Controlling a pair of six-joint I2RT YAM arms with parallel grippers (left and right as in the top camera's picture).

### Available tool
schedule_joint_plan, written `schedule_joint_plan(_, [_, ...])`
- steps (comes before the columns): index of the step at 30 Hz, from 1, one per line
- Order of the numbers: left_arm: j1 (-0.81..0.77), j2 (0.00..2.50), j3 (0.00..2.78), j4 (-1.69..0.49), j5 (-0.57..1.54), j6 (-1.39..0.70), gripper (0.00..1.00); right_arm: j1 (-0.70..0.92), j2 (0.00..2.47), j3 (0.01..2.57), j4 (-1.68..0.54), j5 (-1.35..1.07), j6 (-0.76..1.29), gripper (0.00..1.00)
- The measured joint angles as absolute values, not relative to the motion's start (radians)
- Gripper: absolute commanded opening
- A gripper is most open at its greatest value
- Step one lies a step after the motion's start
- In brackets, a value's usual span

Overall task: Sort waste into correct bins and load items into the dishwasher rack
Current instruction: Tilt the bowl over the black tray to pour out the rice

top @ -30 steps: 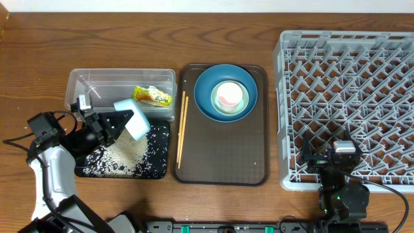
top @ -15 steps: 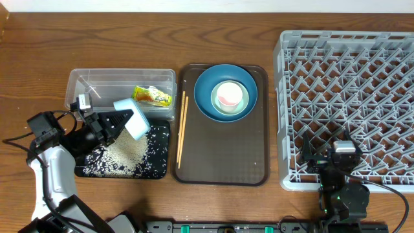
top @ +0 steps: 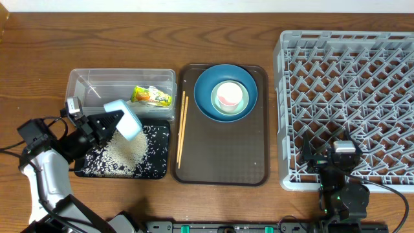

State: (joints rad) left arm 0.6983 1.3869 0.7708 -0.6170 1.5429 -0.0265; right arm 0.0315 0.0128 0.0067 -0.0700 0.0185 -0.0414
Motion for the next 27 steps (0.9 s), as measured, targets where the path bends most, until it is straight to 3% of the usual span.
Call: schedule_joint_plan(27, [0.631,1.386,0.77,-0.55,1.546,-0.107,0.07,0.031,0.013,0.007,-0.07,0.019,-0.041,0.99])
